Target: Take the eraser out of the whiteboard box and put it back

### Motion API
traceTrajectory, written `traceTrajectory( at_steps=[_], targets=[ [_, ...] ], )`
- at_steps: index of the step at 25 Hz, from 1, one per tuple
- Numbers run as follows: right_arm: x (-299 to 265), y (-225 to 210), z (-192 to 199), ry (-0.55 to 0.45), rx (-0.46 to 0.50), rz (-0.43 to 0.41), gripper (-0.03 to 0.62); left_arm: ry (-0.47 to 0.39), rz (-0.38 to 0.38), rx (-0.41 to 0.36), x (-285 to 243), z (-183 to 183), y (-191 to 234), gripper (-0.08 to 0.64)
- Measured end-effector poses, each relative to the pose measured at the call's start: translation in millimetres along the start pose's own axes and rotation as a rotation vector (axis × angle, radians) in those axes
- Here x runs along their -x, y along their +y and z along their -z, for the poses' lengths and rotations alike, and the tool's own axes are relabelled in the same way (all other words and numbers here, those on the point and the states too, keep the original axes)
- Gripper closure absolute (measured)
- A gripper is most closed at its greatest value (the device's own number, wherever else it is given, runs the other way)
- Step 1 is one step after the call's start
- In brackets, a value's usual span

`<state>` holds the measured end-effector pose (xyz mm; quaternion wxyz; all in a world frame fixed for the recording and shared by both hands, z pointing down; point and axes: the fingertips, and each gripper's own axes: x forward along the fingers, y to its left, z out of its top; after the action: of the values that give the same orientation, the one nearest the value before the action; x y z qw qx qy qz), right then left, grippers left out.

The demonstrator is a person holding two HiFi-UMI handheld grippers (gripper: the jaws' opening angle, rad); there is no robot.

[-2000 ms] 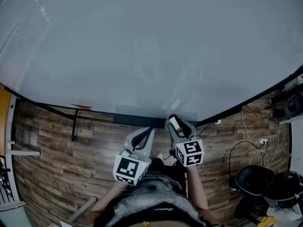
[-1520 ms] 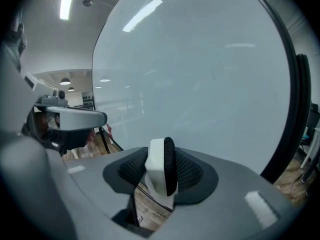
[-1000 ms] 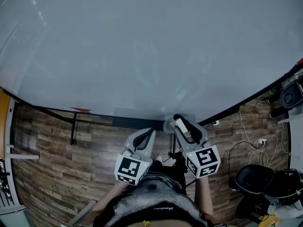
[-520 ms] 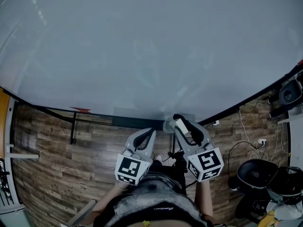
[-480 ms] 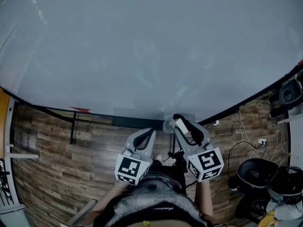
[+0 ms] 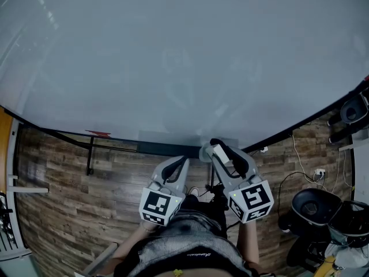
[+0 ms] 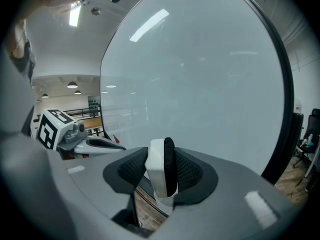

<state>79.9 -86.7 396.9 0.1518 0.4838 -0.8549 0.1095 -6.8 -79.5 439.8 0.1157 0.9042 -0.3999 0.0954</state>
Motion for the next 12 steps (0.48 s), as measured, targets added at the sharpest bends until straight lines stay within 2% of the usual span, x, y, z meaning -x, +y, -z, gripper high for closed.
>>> traceTrajectory(
  at_steps=[12],
  targets=[
    [0.3, -0.3, 1.0, 0.004, 0.004, -0.001, 0.428, 0.002, 0.002, -0.004, -0.5, -0.2, -2.0, 0.56]
  ],
)
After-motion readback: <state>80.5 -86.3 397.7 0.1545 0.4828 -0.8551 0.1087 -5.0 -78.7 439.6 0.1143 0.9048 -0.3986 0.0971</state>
